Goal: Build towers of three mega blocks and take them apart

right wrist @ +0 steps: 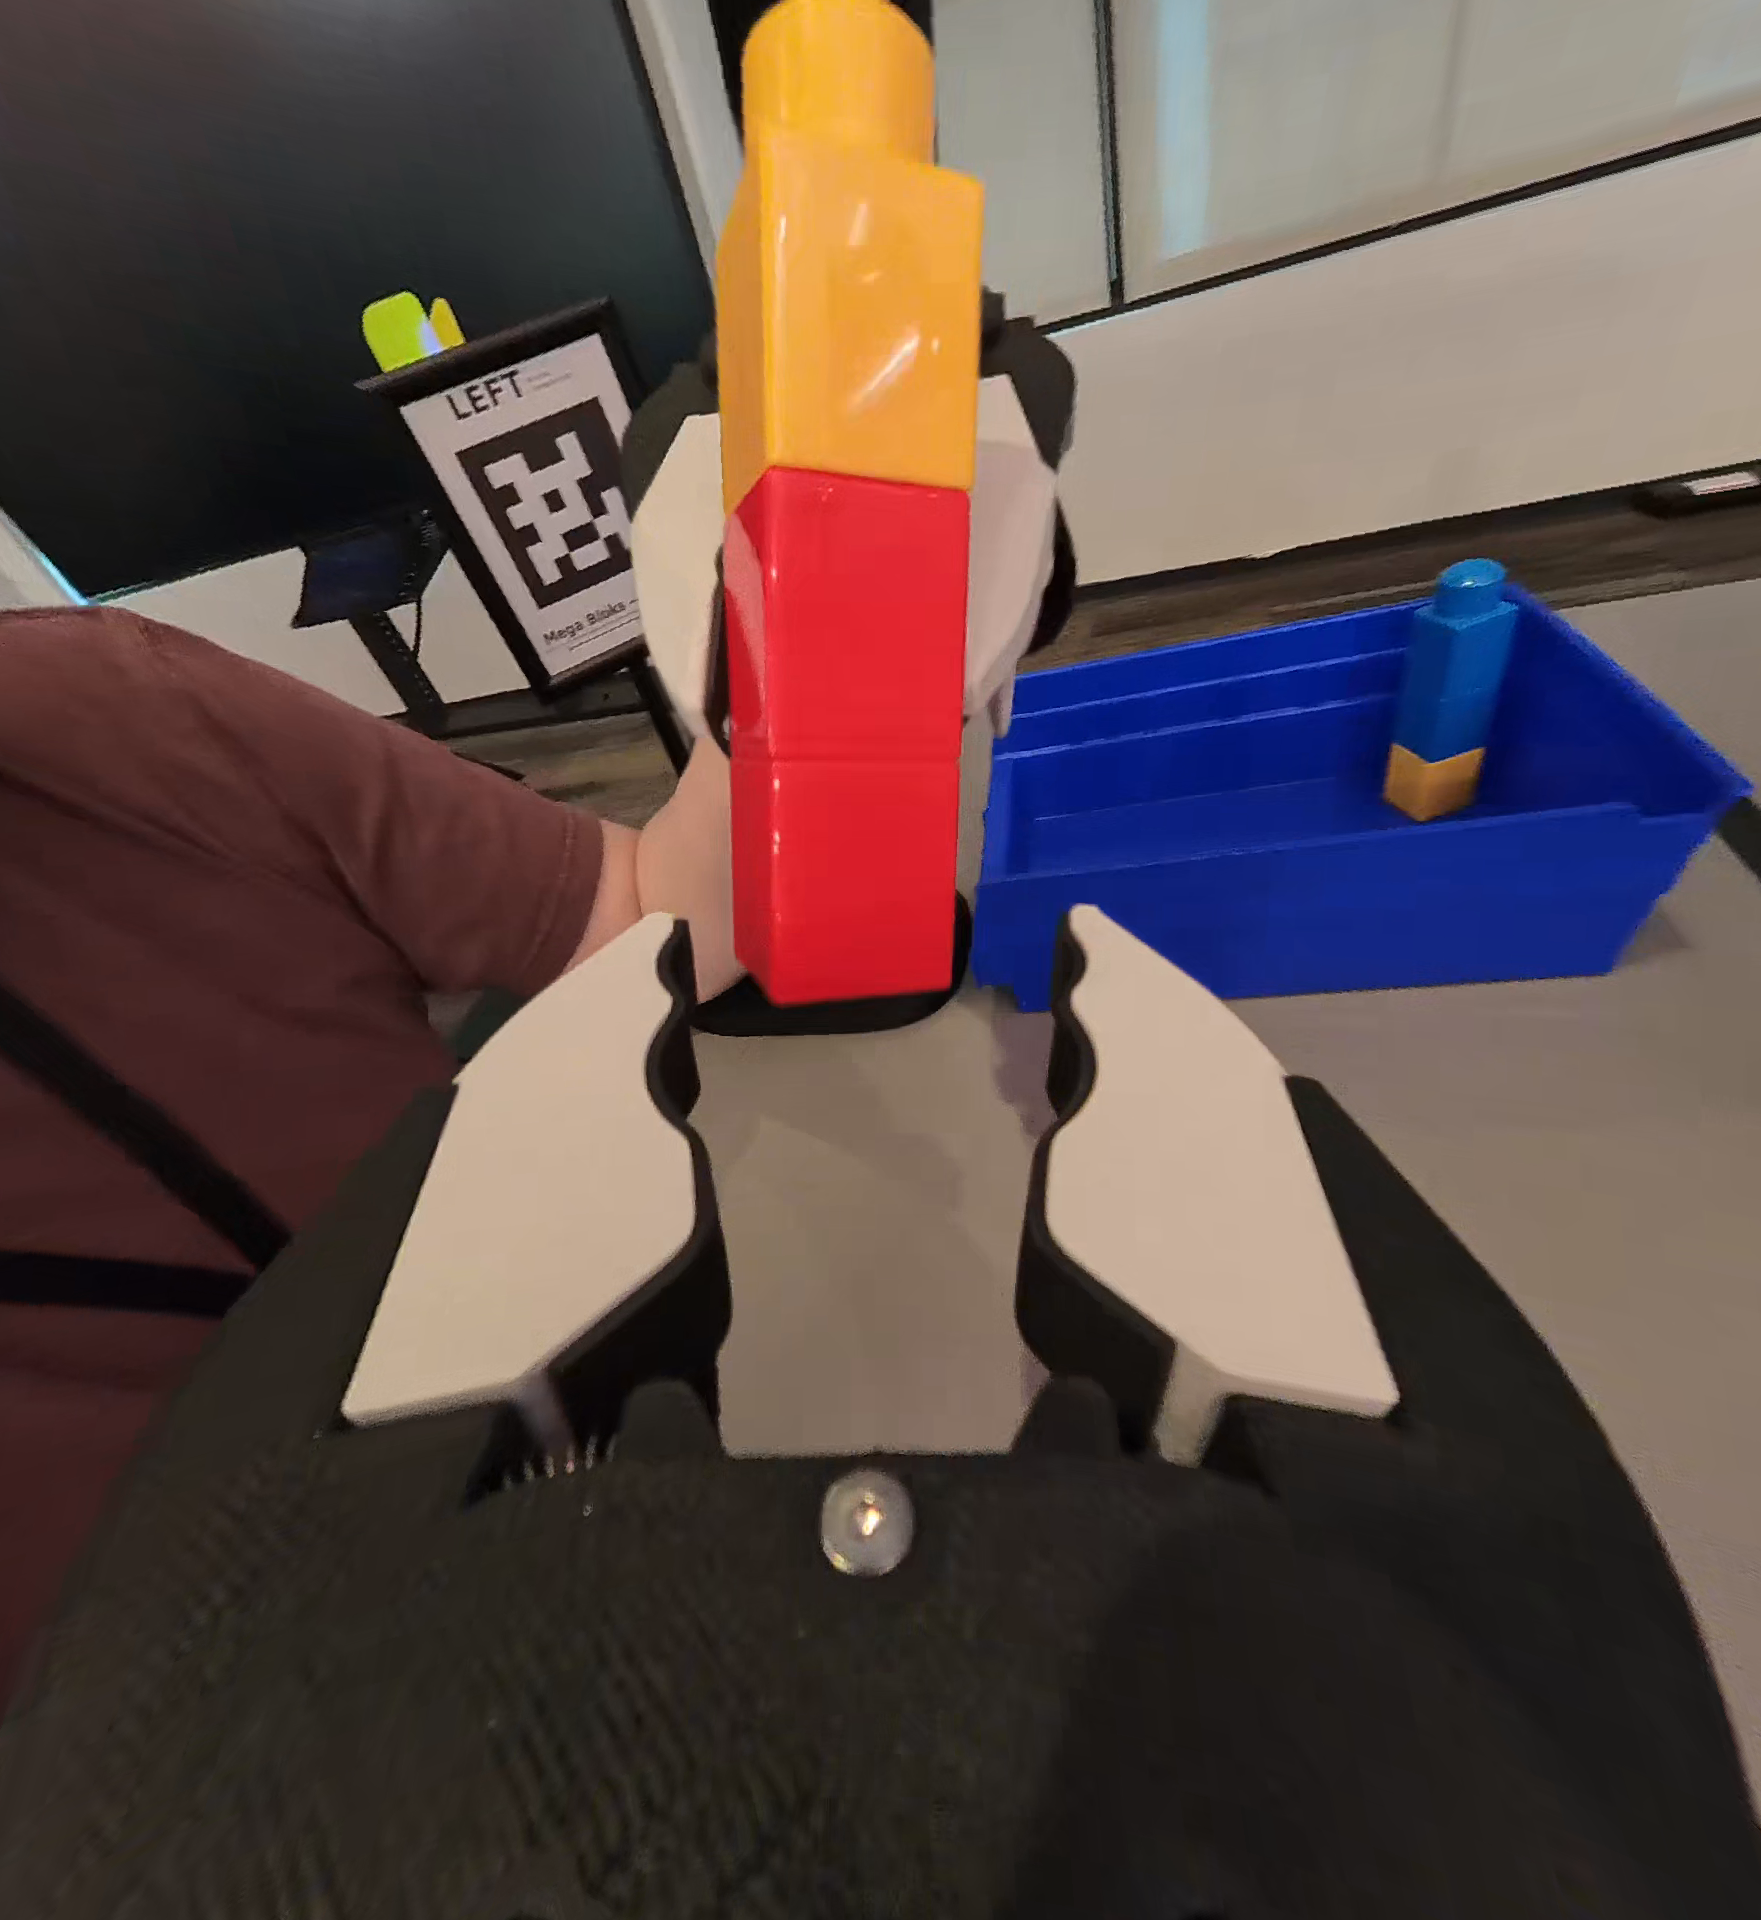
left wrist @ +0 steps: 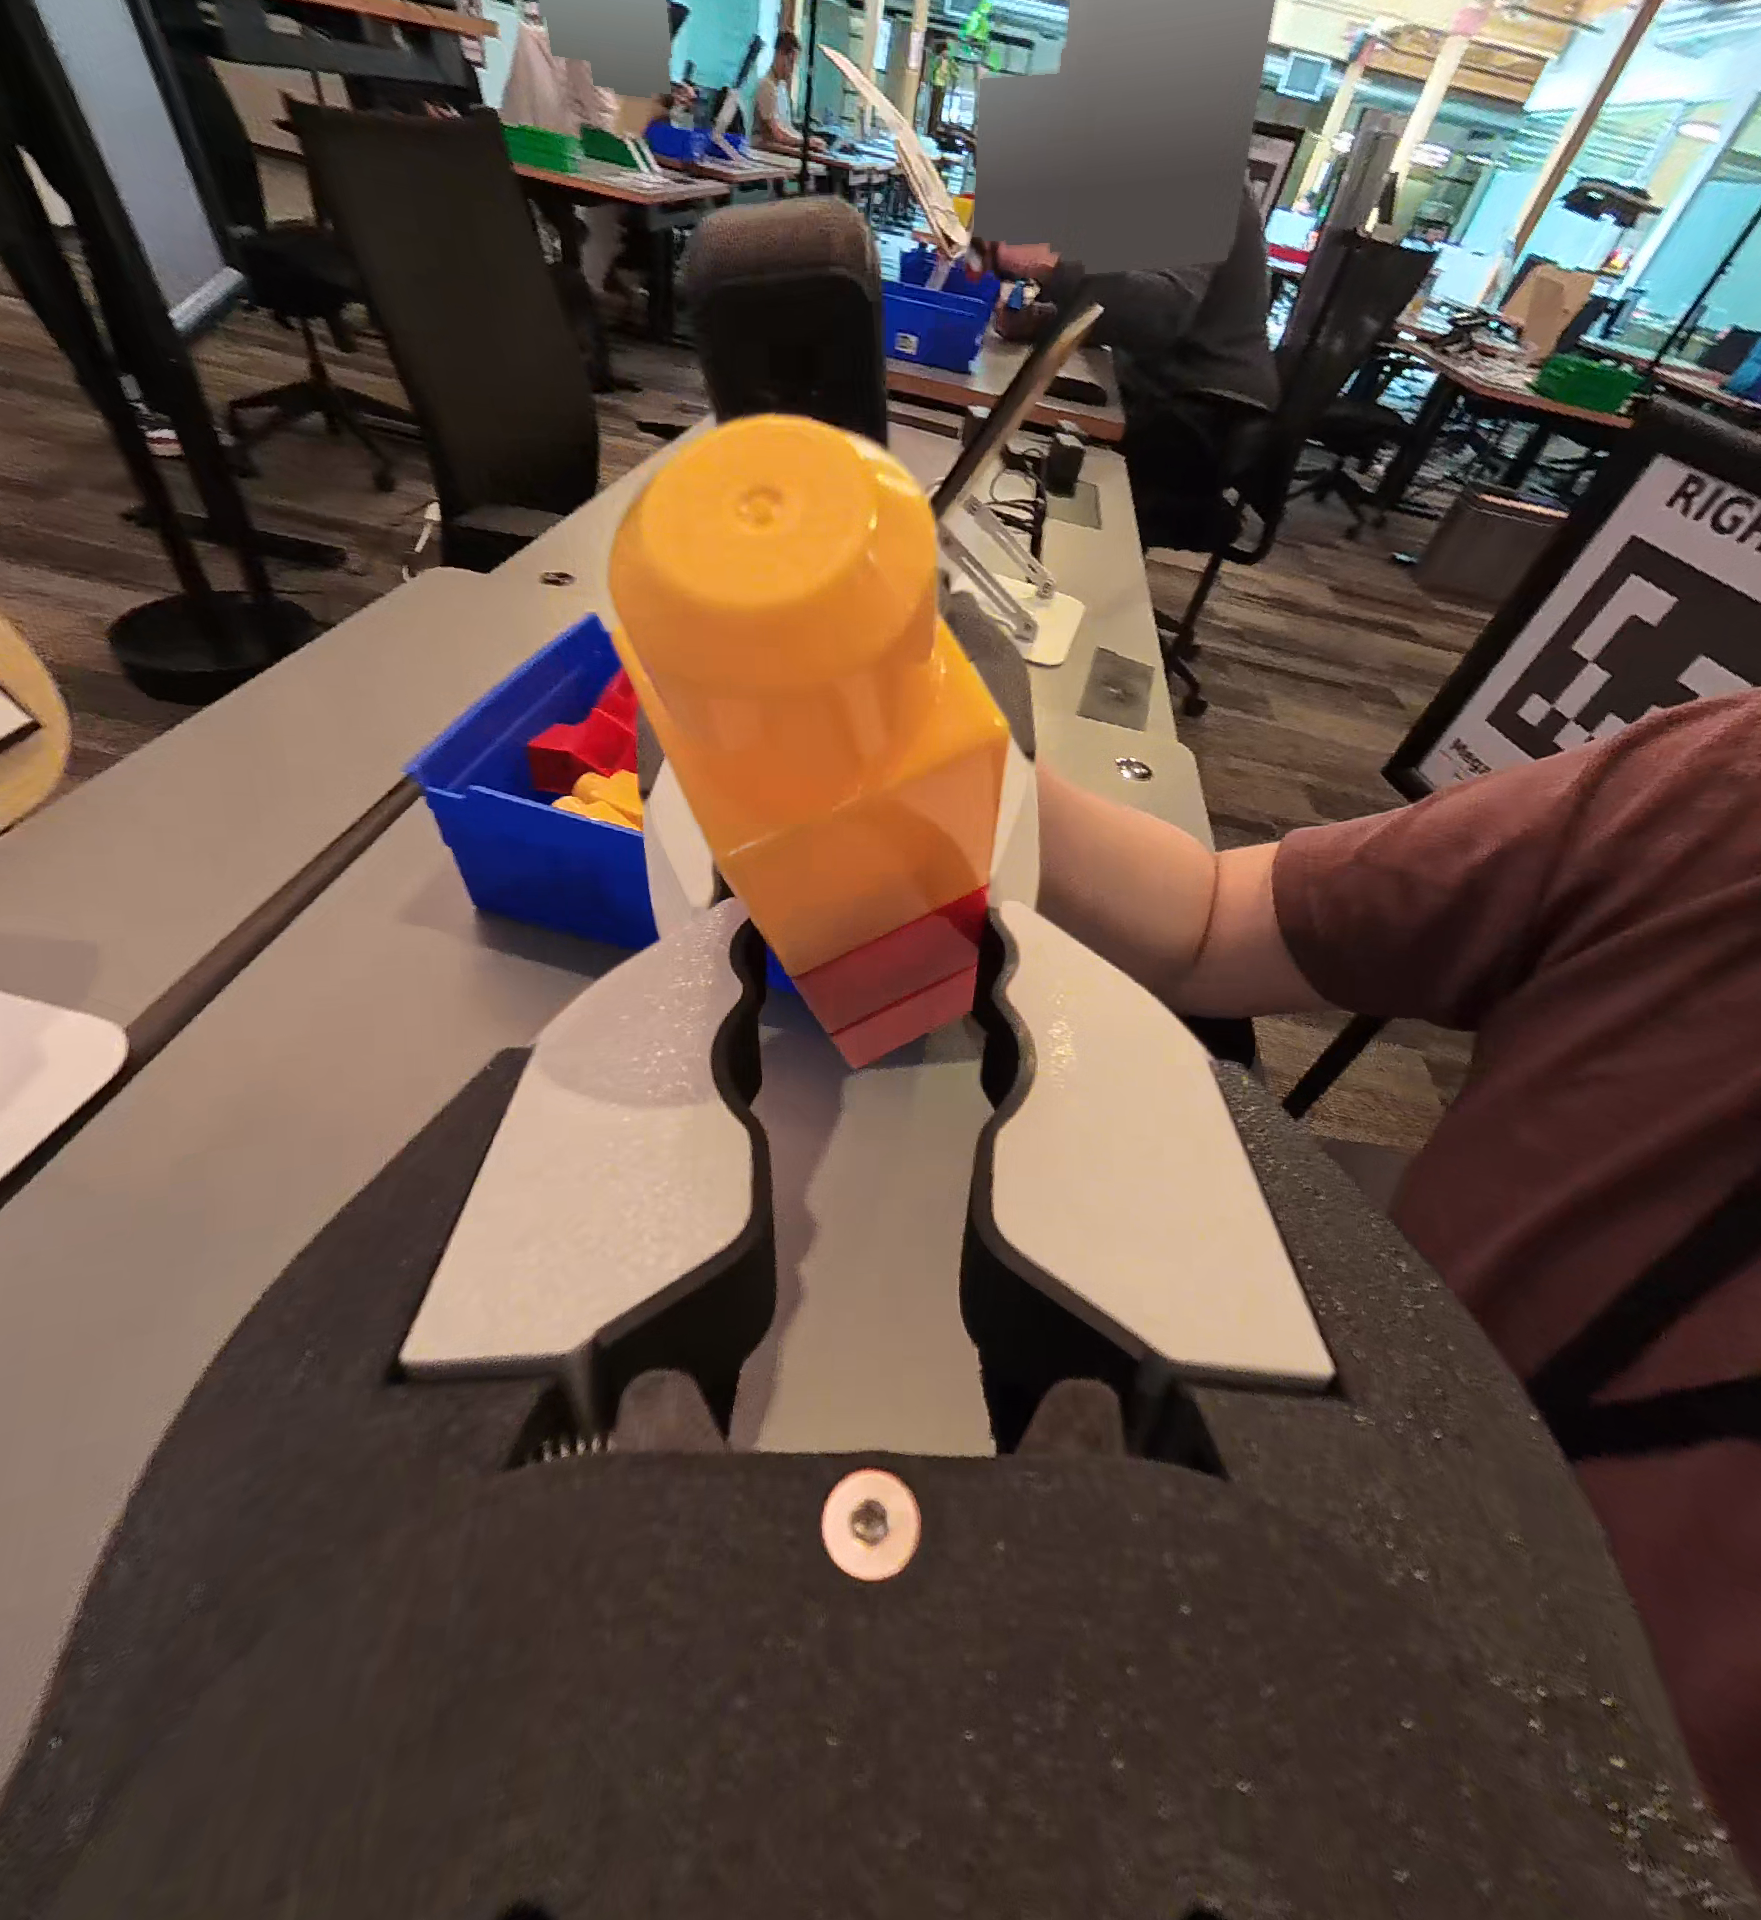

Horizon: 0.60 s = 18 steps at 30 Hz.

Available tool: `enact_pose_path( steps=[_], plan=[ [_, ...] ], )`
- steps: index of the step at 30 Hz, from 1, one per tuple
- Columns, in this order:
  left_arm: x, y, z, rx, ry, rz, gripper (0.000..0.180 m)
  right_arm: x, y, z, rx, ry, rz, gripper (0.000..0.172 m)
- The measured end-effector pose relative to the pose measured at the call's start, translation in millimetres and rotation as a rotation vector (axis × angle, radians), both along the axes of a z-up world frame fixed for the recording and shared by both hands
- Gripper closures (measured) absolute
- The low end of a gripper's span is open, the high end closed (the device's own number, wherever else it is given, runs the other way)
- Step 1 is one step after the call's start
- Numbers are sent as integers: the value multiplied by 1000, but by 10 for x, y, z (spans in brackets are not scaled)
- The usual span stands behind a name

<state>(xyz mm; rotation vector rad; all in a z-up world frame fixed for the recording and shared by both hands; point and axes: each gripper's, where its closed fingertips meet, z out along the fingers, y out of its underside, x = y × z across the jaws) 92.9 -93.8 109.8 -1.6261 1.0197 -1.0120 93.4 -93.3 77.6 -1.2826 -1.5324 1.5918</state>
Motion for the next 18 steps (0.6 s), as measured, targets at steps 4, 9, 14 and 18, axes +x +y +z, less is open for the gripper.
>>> enact_pose_path(
  steps=[4, 9, 14, 18],
  plan=[
    [90, 54, 18, -46, -82, -2, 139, -74, 10, -87, 57, -3, -6, 135],
    [125, 248, -31, -66, -151, 51, 143, -156, 121, -253, 130, -76, -88, 136],
    [49, 300, -85, -41, -91, 92, 139, -168, 186, -186, 52, -57, -127, 136],
    [62, 329, -77, -34, -107, 99, 145, -168, 194, -174, 60, -50, -137, 136]
  ],
)
